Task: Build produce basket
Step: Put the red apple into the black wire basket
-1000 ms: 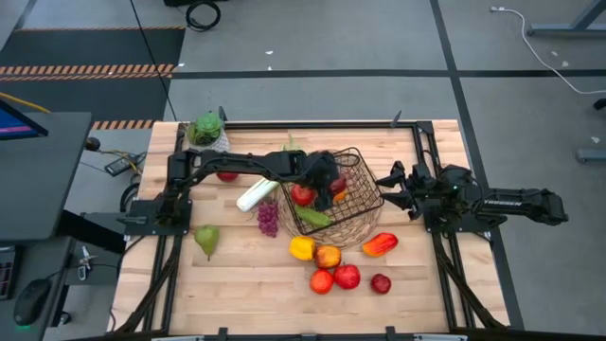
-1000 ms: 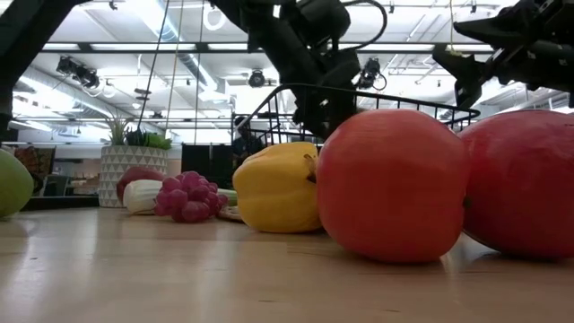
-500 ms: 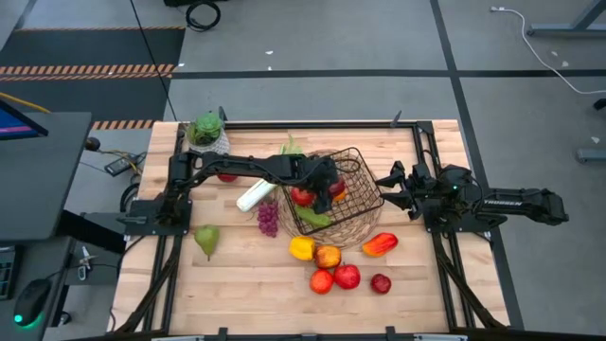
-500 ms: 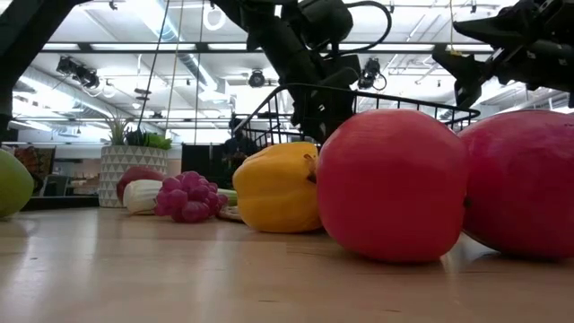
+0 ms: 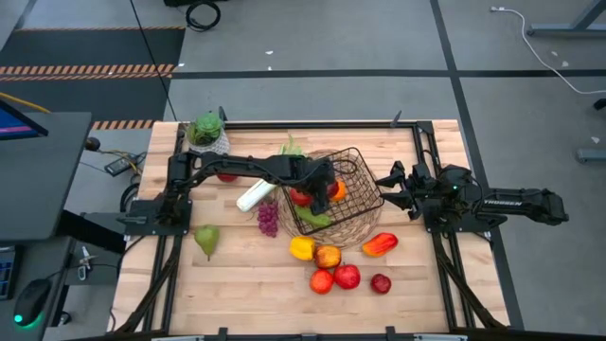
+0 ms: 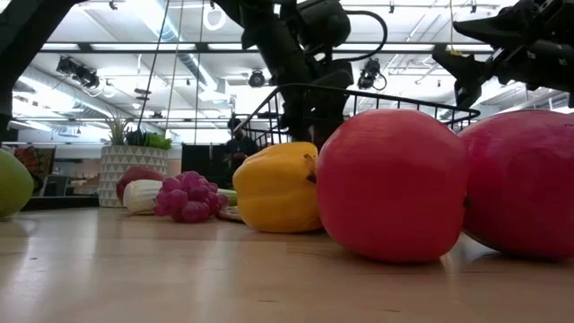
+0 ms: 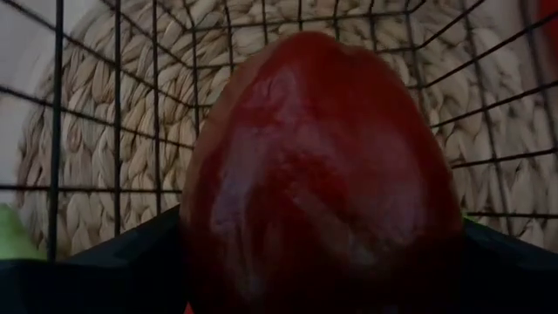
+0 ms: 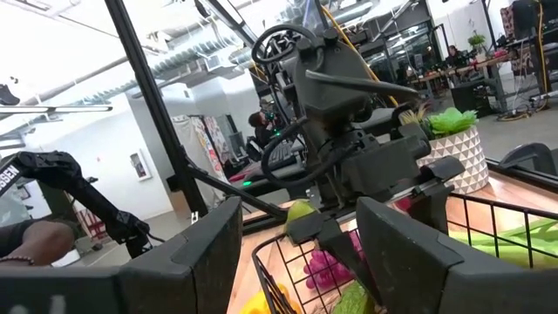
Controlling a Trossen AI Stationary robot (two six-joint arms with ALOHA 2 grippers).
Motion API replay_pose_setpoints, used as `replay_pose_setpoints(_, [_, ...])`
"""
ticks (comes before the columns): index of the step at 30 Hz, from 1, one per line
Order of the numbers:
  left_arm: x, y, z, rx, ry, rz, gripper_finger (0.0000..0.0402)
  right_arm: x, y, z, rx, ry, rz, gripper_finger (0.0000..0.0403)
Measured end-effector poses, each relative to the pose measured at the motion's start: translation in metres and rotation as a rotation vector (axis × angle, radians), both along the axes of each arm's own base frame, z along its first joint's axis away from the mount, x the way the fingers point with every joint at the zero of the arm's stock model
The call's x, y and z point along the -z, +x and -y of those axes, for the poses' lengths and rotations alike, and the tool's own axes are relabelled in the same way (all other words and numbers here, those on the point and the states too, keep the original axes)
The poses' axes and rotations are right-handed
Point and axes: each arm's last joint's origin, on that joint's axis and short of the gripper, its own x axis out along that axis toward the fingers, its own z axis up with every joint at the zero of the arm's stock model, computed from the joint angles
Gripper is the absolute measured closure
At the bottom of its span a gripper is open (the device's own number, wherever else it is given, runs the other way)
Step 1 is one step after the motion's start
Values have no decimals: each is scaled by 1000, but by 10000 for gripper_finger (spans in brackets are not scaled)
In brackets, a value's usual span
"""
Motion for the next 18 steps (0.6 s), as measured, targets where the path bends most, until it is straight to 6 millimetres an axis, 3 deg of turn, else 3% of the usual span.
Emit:
replay_pose_setpoints(5, [0, 0, 2, 37, -57, 4, 42, 0, 0, 0, 0, 0, 0, 172])
replay_pose_setpoints(9, [2, -3, 3, 57, -82, -33, 9, 0, 0, 0, 0, 0, -1, 172])
replay_pose_setpoints(18, [-4, -8, 16, 145, -85, -60, 3, 0, 0, 0, 0, 0, 0, 172])
